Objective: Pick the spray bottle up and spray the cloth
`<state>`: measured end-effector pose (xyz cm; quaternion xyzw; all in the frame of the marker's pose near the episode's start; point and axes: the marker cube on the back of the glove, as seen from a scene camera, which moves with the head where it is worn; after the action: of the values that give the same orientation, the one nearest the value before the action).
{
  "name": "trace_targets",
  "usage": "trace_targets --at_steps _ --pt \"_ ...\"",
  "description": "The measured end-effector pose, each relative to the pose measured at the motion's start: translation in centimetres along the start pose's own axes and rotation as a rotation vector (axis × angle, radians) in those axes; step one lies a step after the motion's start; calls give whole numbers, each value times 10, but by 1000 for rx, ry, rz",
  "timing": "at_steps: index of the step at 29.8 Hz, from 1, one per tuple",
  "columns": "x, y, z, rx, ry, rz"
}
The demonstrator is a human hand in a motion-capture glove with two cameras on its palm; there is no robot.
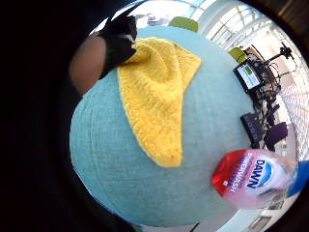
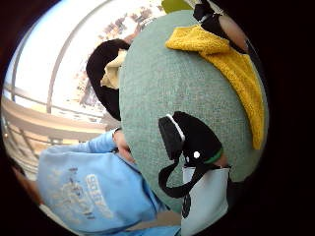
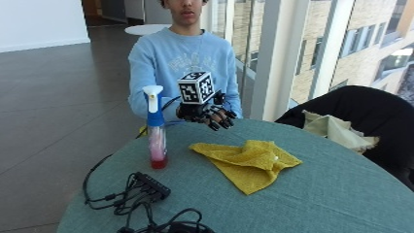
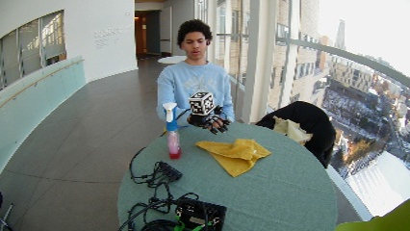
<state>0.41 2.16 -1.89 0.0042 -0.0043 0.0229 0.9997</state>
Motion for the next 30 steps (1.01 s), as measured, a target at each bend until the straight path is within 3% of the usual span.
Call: trace_targets --at_steps 19,30 --pt "23 109 -44 132 -87 155" --pt "76 166 -68 363 -219 363"
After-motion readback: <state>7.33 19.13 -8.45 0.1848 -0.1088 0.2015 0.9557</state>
